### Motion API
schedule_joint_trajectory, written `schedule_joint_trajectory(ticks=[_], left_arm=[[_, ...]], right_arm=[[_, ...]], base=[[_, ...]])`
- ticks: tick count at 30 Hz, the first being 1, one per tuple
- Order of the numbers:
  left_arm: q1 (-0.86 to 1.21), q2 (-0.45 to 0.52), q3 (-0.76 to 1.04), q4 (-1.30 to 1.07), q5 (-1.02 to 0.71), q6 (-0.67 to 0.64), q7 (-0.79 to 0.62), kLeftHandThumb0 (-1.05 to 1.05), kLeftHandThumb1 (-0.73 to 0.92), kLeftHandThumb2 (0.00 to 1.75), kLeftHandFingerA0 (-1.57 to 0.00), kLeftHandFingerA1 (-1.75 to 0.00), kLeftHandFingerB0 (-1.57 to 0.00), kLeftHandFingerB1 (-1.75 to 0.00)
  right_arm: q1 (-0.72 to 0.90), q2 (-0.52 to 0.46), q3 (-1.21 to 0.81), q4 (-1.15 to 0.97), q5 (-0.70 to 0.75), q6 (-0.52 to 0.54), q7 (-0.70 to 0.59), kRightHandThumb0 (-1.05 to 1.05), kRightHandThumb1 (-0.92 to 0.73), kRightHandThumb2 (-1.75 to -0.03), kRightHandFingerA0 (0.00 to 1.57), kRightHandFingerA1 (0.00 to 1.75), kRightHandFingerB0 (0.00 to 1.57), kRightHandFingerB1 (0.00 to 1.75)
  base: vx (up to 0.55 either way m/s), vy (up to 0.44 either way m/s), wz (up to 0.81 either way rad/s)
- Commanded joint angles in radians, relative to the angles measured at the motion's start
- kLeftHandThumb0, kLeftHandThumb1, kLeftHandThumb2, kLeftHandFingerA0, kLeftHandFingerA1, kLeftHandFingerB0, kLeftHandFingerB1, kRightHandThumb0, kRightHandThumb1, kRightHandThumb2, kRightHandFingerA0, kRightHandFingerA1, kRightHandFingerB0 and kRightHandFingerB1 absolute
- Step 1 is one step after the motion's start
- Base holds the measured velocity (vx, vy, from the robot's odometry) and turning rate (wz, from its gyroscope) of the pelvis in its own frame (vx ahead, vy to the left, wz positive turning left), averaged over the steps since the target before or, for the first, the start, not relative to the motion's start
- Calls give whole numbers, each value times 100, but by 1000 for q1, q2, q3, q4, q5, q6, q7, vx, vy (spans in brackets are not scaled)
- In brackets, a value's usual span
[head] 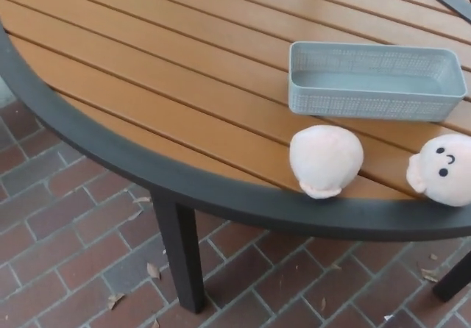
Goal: The robot walks towards a desk kept outside and uses its right hand to pick up two emotional support dumplings one after the other and puts it in a container kept in front of it on the desk
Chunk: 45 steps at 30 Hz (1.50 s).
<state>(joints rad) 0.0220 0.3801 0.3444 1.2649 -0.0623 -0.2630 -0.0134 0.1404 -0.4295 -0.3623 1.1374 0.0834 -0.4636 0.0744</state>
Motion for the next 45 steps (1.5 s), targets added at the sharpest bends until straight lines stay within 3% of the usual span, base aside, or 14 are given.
schedule_joint_trajectory(ticks=[1,9,17,41,44,45], left_arm=[[10,4,0,7,-7,-26,4,-18,-16,83,-126,-119,-125,-117],[19,3,10,3,-18,-22,11,-17,-15,84,-126,-120,-124,-117],[10,5,22,2,-26,-15,10,-18,-18,82,-128,-121,-127,-118],[3,33,13,-3,-19,-18,0,-19,-18,81,-130,-121,-131,-119],[4,31,15,-2,-23,-29,-4,-19,-20,79,-130,-121,-132,-119],[10,35,14,-4,-21,-30,0,-19,-18,80,-128,-120,-131,-119]], right_arm=[[19,-19,-12,-10,21,20,8,-8,-76,-62,77,44,50,37],[-3,-24,-21,-9,18,42,-25,-8,-73,-62,81,45,52,38],[-20,-21,-57,6,43,71,-38,-15,-72,-62,81,45,53,38],[-65,-1,-39,-4,20,43,-62,-8,-70,-61,85,46,58,39],[-77,-7,-80,-43,45,58,-137,-9,-69,-60,83,46,53,38],[-82,-7,-106,-71,65,58,-158,-12,-68,-60,72,43,40,34]], base=[[19,-137,-49],[35,-157,-3],[72,155,-1],[16,-7,4],[-13,-51,10],[-21,-89,12]])
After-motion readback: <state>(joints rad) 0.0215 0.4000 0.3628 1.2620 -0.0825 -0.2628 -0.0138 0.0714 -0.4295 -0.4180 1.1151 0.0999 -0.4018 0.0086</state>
